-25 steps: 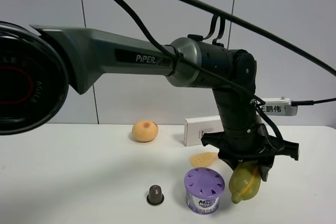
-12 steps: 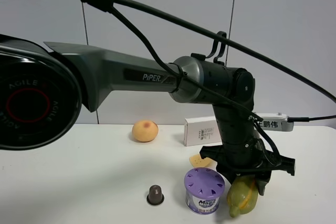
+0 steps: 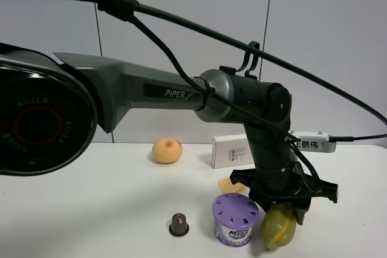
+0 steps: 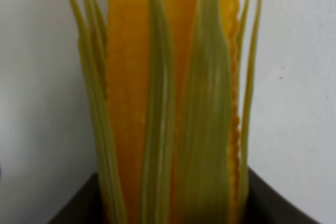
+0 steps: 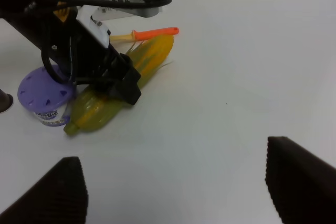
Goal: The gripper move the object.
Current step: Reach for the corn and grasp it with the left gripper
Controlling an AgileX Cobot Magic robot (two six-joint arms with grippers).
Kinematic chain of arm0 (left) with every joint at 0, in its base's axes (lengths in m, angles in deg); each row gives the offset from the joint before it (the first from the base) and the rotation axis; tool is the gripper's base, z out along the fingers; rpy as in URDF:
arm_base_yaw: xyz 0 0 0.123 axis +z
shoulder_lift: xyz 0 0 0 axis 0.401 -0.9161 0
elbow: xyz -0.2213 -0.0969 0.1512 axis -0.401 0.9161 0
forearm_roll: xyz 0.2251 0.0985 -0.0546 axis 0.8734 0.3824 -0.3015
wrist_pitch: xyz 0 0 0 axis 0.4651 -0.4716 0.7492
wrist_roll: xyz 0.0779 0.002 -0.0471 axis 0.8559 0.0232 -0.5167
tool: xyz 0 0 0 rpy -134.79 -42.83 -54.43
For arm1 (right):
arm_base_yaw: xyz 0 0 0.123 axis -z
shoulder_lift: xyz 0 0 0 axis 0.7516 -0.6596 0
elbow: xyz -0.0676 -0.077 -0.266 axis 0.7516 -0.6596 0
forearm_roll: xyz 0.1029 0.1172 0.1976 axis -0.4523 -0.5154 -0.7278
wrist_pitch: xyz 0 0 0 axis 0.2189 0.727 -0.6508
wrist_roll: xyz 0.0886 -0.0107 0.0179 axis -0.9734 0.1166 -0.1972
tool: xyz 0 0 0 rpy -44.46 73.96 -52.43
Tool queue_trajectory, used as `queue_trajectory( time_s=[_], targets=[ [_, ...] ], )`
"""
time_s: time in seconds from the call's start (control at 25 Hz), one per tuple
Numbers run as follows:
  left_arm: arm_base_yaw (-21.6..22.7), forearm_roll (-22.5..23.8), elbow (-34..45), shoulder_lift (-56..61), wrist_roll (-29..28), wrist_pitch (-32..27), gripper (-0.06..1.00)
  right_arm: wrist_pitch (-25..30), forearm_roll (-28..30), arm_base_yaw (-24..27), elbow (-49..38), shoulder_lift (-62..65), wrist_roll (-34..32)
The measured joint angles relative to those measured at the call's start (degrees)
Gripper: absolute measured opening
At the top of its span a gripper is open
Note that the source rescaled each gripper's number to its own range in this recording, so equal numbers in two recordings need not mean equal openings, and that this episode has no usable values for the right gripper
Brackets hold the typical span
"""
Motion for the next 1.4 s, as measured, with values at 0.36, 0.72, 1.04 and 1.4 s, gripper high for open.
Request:
queue_trajectory(
  time_s=[0.36, 0.72, 1.04, 1.4],
  targets=[
    [0.2, 0.0, 0.0, -0.1, 0.0, 0.0, 0.0, 0.0, 0.0, 0.0, 0.0, 0.0, 0.0],
    [0.2, -0.5, 0.0, -0.1, 0.1, 0.1, 0.0, 0.0, 0.0, 0.0, 0.0, 0.0, 0.0],
    [0.2, -2.4, 0.0, -0.1, 0.1, 0.2, 0.0, 0.0, 0.0, 0.0, 0.0, 0.0, 0.0],
    [0.2, -2.6, 0.0, -0.1, 0.1, 2.3, 0.57, 0.0, 0.0, 0.0, 0.0, 0.0, 0.0]
  ],
)
